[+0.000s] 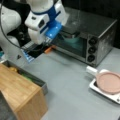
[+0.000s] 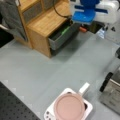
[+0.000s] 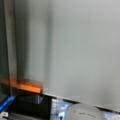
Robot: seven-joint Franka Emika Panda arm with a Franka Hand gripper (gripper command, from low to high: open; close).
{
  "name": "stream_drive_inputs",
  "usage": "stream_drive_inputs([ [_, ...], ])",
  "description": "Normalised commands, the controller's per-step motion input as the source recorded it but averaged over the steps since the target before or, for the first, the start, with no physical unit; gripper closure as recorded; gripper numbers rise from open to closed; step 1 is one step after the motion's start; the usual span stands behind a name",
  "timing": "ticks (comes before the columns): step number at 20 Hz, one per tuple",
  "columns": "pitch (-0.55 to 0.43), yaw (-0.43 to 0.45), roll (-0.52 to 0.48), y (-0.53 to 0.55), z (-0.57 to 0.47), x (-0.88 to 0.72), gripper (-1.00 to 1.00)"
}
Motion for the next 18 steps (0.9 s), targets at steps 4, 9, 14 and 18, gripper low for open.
stream_drive_inputs([
  [4,-0.154,-0.129,0.101,0.59,-0.16,-0.5,-1.0],
  [9,-0.177,-0.202,0.03,0.62,-0.16,-0.47,-1.0],
  [14,-0.179,-0.227,0.056,0.43,-0.11,-0.33,-1.0],
  [18,-0.195,-0.21,0.099,0.32,-0.14,-0.22,-1.0],
])
